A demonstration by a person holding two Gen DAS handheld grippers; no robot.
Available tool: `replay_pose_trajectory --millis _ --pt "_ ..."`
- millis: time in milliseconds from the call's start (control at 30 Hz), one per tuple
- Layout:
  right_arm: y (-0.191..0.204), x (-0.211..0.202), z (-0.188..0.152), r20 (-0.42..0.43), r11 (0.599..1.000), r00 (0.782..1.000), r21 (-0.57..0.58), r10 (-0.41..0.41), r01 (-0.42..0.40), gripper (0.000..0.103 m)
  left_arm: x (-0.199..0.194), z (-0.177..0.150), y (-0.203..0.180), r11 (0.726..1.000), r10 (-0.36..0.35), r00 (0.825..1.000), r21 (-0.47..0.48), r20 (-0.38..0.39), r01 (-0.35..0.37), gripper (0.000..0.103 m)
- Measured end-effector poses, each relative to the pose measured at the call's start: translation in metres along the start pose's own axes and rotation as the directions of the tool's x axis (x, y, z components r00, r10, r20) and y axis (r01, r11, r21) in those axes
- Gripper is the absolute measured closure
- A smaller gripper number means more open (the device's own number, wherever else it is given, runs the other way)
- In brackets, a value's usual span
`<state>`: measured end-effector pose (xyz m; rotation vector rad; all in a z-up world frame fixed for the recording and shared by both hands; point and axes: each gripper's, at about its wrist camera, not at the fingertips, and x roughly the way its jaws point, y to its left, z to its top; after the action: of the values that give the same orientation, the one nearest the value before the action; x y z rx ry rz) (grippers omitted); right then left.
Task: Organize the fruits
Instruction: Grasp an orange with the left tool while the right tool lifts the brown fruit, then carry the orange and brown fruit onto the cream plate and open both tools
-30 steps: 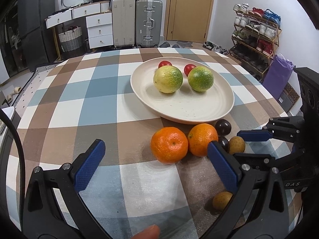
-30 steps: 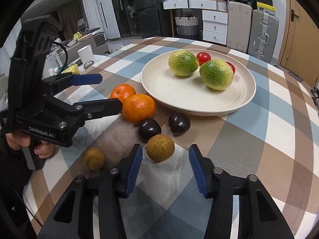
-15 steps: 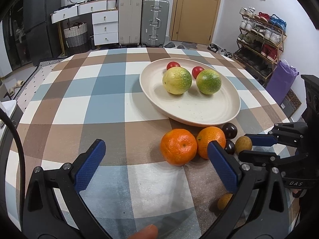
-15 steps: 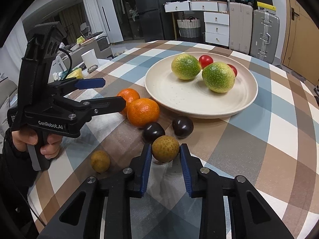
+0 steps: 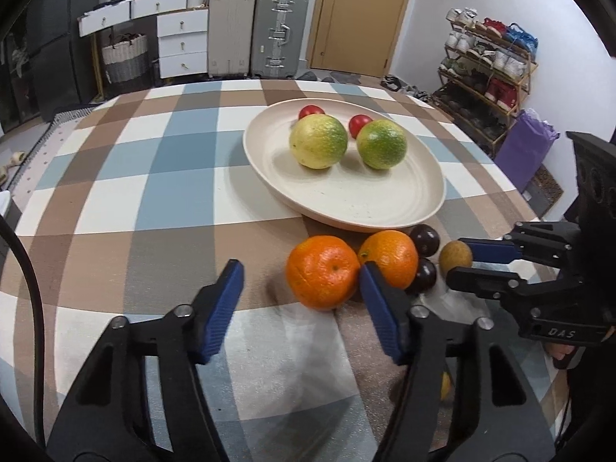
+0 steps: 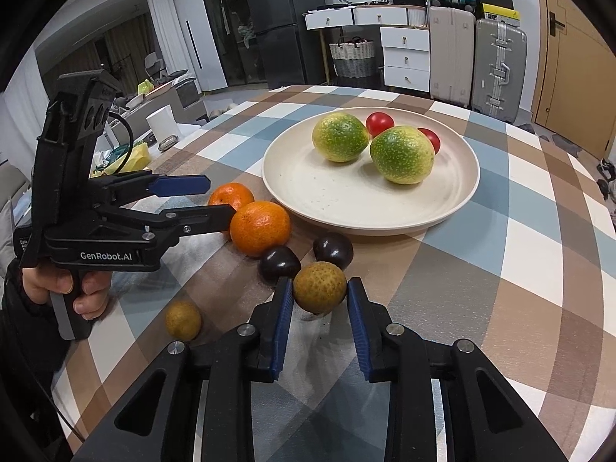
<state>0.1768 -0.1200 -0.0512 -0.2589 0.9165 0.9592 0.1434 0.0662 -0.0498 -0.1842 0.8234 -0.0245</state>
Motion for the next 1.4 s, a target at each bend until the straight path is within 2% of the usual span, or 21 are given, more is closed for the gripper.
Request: replay_pose_trajectory --millis 67,100,700,1000,1267,1400 --pt "0.0 0.001 0.0 0.0 1.0 1.0 0.0 -0.001 0.001 0.074 -0.001 0.0 -0.002 1.0 -0.03 1.0 0.002 -0.003 0.03 0.064" --pt "0.0 0.001 0.0 0.0 1.0 1.0 -0.001 -0.001 0.001 0.074 -0.001 0.0 -0.003 0.999 -0.047 0.999 0.007 -0.006 0.047 0.067" --pt "-0.003 -0.002 0.0 0.023 1.0 1.0 0.011 -0.009 0.008 0.074 -0.015 0.002 0.001 1.0 -0.027 0.998 -0.008 0.05 0.028 0.069" --pt "-0.007 -0.013 0.004 0.093 0.999 0.995 0.032 -0.022 0.019 0.074 -0.026 0.005 -0.001 1.0 -0.024 0.993 0.003 0.118 0.023 0.069" --pt "-0.01 -0.022 0.011 0.191 0.996 0.98 0.078 -0.059 0.045 0.074 -0.028 0.007 -0.008 1.0 -0.022 0.989 0.004 0.147 0.022 0.068" --pt "-0.016 -0.021 0.015 0.2 0.991 0.977 0.117 -0.081 0.058 0.074 -0.027 0.013 -0.012 1.0 -0.021 0.985 -0.002 0.17 0.021 0.068"
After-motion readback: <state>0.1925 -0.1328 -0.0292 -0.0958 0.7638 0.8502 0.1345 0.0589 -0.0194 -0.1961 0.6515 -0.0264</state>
